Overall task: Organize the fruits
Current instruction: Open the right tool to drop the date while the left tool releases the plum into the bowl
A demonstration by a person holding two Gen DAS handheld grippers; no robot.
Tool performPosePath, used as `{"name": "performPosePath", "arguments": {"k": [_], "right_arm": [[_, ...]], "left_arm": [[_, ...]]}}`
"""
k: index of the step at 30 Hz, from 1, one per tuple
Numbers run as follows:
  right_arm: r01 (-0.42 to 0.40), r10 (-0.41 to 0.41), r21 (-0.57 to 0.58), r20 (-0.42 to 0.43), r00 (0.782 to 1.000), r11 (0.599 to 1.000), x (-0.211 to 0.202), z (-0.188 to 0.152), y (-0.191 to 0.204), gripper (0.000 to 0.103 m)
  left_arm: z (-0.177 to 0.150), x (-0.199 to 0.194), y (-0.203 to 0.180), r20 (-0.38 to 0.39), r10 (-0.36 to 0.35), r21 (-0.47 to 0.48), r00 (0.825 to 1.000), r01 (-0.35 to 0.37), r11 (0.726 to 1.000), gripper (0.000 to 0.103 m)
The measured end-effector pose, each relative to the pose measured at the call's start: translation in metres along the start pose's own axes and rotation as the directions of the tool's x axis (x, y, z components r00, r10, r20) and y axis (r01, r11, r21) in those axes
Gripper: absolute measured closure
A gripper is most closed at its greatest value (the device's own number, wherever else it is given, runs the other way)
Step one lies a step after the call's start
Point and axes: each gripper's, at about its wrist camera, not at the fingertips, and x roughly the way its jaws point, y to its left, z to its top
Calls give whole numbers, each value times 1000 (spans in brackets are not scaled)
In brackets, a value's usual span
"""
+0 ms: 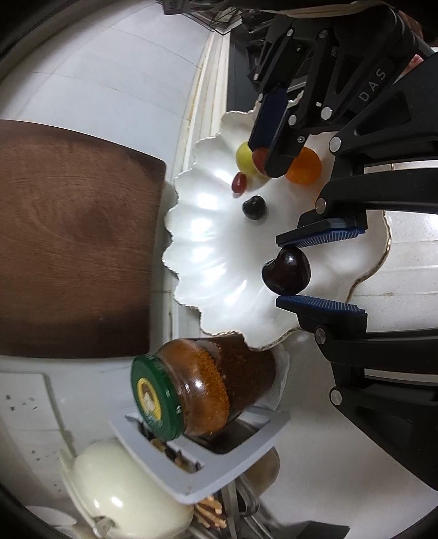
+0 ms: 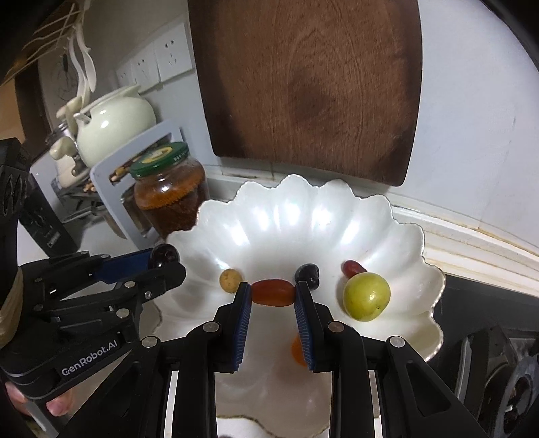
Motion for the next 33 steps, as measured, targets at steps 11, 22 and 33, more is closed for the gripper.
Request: {"name": "performPosePath", "arguments": {"k": [11, 22, 33], "right_arm": [[3, -3, 10, -42, 999, 1000, 17, -1, -4, 66], [59, -59, 12, 12, 998, 998, -9, -9, -9, 62], [103, -104, 10, 134, 986, 995, -71, -19, -5, 62]], "left_arm": [[-1, 16, 0, -48, -12, 11, 999, 12, 1000, 60], [-3, -12, -3, 19, 59, 30, 998, -59, 998, 45], [-11, -72, -22, 141, 82, 64, 987, -92, 994, 35]]}}
